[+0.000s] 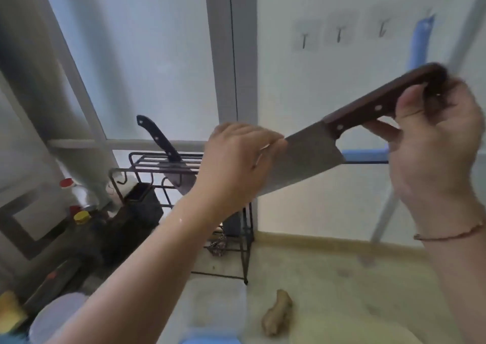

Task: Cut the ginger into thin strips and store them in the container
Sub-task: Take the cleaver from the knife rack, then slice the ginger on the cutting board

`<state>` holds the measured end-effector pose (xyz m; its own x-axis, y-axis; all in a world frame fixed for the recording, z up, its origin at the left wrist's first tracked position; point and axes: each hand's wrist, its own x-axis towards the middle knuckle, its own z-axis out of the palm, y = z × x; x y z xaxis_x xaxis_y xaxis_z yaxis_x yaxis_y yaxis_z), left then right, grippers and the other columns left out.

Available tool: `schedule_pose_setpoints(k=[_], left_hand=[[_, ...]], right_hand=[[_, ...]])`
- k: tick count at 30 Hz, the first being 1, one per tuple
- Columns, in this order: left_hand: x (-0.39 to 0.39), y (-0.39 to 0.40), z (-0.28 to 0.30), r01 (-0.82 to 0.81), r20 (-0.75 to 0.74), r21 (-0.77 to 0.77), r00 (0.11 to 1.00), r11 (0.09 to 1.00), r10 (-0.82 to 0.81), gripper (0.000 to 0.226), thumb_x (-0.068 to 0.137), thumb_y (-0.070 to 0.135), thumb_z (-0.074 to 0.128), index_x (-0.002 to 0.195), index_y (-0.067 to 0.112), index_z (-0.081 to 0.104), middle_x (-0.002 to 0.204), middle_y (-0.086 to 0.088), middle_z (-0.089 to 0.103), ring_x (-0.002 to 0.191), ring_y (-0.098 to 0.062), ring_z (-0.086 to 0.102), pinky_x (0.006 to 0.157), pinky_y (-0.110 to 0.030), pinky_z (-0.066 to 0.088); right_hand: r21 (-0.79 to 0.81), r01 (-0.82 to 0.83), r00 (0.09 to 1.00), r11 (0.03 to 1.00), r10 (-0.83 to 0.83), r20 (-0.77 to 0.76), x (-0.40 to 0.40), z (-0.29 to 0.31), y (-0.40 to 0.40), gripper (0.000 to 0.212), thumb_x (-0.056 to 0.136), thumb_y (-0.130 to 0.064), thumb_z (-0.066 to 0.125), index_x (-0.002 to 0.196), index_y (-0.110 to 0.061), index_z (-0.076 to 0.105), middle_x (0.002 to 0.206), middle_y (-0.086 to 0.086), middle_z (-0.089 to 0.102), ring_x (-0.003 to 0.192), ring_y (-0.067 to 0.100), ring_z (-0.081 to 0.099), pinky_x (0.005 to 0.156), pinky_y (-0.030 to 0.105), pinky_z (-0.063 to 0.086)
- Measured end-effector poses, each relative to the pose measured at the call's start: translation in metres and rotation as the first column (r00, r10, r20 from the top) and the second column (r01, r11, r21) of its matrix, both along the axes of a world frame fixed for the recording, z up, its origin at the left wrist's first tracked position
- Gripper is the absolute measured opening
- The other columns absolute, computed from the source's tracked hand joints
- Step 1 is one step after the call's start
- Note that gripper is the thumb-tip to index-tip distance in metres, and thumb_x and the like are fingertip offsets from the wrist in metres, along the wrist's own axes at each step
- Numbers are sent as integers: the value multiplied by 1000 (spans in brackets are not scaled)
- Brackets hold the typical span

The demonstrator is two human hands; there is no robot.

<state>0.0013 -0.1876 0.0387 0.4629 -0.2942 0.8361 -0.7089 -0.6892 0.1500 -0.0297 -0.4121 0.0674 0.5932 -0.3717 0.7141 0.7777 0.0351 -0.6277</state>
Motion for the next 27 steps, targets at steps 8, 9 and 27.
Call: schedule_pose_setpoints(k=[8,9,27], left_hand=[[-34,-116,-140,67,-133,204,990,977,-41,16,93,21,58,82,21,70,84,8,72,84,-16,68,95,-45,48],[-37,-127,-160,68,-140,230,989,971,-36,12,91,19,63,82,22,69,82,8,72,86,-16,68,97,-43,47],[-70,-162,-323,-48,-443,270,881,962,168,34,96,34,57,126,18,63,134,1,60,133,-28,49,109,-44,42]], right_hand=[[-31,-39,941,999,27,-337,-70,-154,-140,33,74,-44,86,94,-31,63,88,-9,70,86,12,69,79,28,61],[-96,-36,901,995,-9,-434,-77,-172,-162,27,78,-28,86,91,-25,62,83,-8,72,79,9,69,75,20,59],[-587,-703,324,402,-554,-767,-87,-333,-199,45,95,-52,57,65,-20,46,61,0,56,60,9,55,54,26,38]])
